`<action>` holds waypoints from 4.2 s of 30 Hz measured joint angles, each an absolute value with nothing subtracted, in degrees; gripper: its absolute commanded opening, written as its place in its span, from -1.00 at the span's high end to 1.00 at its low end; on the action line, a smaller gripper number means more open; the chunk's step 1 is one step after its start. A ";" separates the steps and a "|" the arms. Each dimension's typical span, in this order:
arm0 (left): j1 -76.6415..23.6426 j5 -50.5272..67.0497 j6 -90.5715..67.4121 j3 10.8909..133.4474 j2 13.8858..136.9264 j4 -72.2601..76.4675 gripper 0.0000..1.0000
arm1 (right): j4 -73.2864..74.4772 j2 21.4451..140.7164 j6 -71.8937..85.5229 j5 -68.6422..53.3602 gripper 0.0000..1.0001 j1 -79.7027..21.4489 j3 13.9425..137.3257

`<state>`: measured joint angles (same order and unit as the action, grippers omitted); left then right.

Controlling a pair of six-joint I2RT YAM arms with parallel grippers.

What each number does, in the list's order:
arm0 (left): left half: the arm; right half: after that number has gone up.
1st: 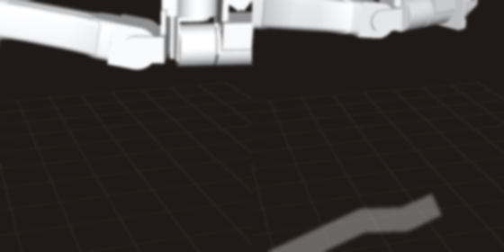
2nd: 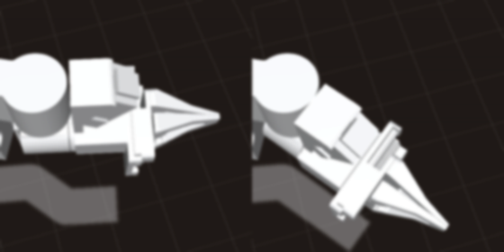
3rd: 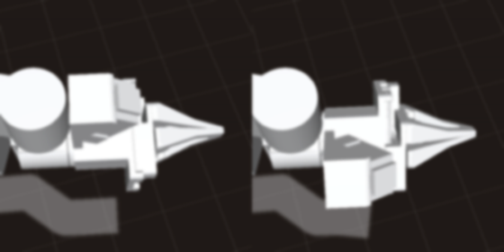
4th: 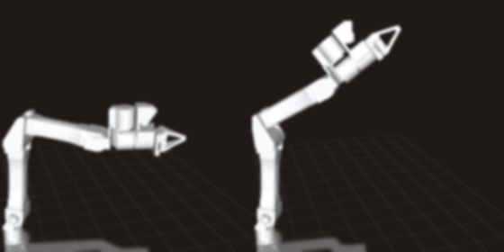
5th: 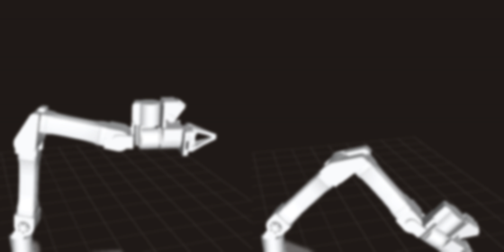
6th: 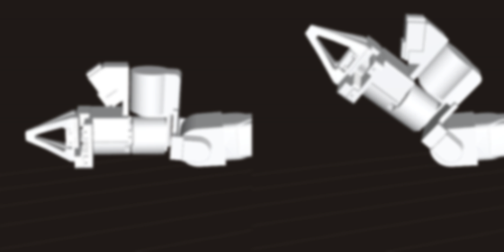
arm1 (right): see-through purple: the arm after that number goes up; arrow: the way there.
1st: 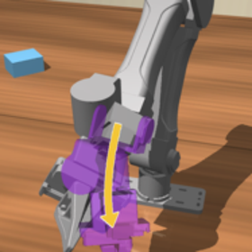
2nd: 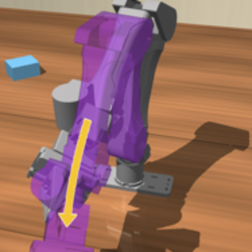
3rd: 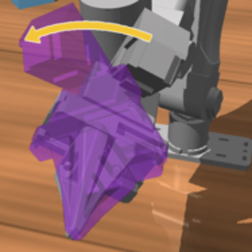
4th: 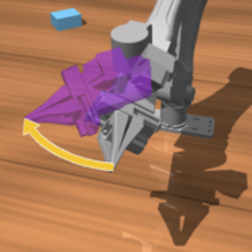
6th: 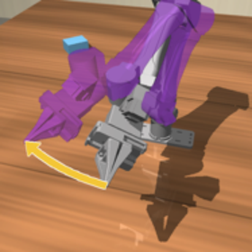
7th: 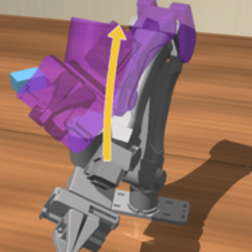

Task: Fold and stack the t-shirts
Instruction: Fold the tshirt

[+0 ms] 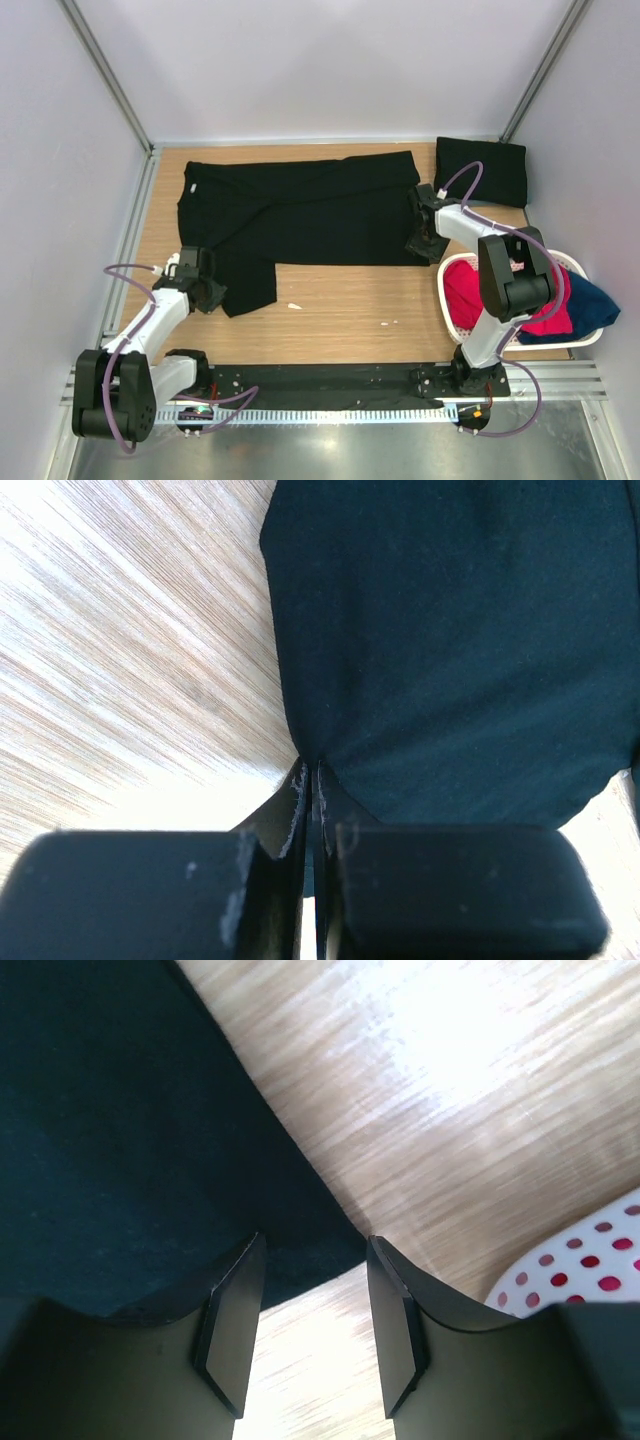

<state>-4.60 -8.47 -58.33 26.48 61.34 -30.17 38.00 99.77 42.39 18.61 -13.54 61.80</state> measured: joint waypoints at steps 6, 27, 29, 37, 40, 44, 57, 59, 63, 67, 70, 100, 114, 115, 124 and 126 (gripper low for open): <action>-4.60 -9.19 -58.33 26.87 61.41 -30.94 1.00 | 40.62 99.81 42.87 19.51 -0.01 -13.37 62.13; -4.62 -11.53 -56.97 32.75 61.10 -35.16 0.99 | 36.53 100.03 43.44 20.45 0.98 -11.97 60.90; -4.62 -12.21 -56.55 34.20 60.86 -36.16 1.00 | 36.40 100.03 43.46 20.43 0.98 -11.77 60.95; -4.64 -14.98 -54.06 45.01 60.73 -41.10 0.99 | 38.79 100.03 42.24 19.90 0.98 -11.40 63.31; -4.64 -16.23 -53.08 49.30 60.73 -42.06 0.99 | 40.14 100.03 41.63 19.59 0.98 -11.40 65.60; -4.64 -17.74 -51.33 53.34 61.63 -43.05 1.00 | 42.15 100.03 40.21 19.57 0.97 -11.40 69.54; -4.78 -22.72 -38.74 70.39 79.31 -39.44 0.99 | 44.18 108.05 36.23 21.52 0.98 -11.29 87.64; -4.78 -23.64 -36.95 73.32 81.93 -38.96 0.99 | 44.31 110.85 35.62 21.76 0.98 -11.16 90.63; -4.82 -24.32 -34.57 77.32 85.65 -36.71 0.99 | 44.77 115.96 33.89 22.41 0.98 -11.07 96.25; -4.82 -24.25 -32.67 79.77 89.30 -35.81 0.99 | 44.86 120.01 31.90 23.20 0.98 -11.05 101.25; -4.82 -24.21 -31.59 80.77 92.09 -35.35 0.99 | 44.93 122.23 30.44 23.81 0.97 -11.00 104.07; -4.82 -22.44 -22.85 91.74 107.63 -33.45 1.00 | 45.50 137.88 24.67 25.41 0.97 -10.31 120.79; -4.82 -22.52 -20.34 96.68 113.73 -33.23 1.00 | 45.08 140.38 23.38 25.36 0.67 -10.22 124.57; -4.82 -22.50 -20.29 97.10 114.19 -33.28 1.00 | 45.10 140.55 23.38 25.32 0.55 -10.17 124.99; -4.80 -21.30 -19.79 109.40 123.94 -35.07 0.99 | 45.06 140.73 23.35 23.46 0.41 -9.74 125.45; -4.80 -19.84 -18.87 112.75 126.52 -35.27 1.00 | 45.01 140.62 23.62 22.59 0.35 -9.67 125.34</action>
